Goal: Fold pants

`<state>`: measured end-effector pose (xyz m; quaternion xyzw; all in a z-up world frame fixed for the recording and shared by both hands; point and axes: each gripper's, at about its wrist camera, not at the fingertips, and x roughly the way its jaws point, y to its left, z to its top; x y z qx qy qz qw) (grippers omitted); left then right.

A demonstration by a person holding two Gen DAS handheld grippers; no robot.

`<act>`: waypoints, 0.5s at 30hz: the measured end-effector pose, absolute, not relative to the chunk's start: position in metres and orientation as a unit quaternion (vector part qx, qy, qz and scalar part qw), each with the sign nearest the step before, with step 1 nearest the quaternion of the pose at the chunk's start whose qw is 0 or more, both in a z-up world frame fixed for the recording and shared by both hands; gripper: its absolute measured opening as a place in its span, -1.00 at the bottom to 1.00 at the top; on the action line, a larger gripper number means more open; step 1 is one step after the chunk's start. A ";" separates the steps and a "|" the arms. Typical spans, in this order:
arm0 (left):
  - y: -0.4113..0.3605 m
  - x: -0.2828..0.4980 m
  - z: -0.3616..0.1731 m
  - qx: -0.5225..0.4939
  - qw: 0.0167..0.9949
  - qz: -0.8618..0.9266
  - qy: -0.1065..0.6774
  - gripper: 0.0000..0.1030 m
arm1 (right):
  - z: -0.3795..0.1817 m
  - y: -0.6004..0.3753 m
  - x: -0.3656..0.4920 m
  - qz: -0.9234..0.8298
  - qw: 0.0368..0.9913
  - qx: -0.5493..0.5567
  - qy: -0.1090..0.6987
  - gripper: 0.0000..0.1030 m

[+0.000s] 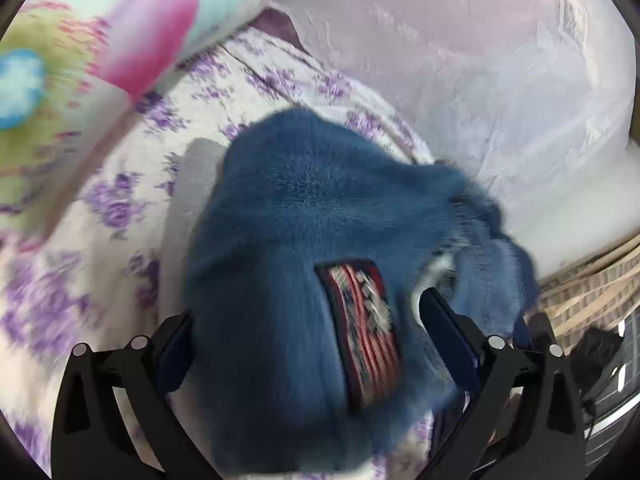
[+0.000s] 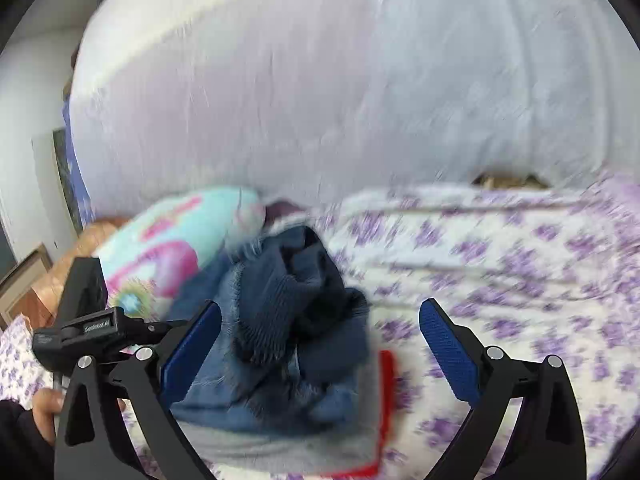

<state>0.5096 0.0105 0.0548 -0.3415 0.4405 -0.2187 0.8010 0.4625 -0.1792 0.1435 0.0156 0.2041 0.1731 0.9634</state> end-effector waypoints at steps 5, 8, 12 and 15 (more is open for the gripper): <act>0.020 0.395 0.127 -0.268 0.875 -0.220 0.339 0.90 | 0.165 -0.213 0.364 0.216 0.959 0.020 0.185 0.93; 0.010 0.301 0.162 -0.209 0.900 -0.243 0.295 0.90 | 0.167 -0.229 0.272 0.236 0.955 0.018 0.178 0.93; 0.008 0.179 0.196 -0.153 0.923 -0.258 0.242 0.90 | 0.175 -0.251 0.167 0.254 0.956 0.018 0.145 0.93; 0.011 0.108 0.218 -0.133 0.933 -0.257 0.215 0.90 | 0.187 -0.270 0.095 0.266 0.956 0.033 0.123 0.93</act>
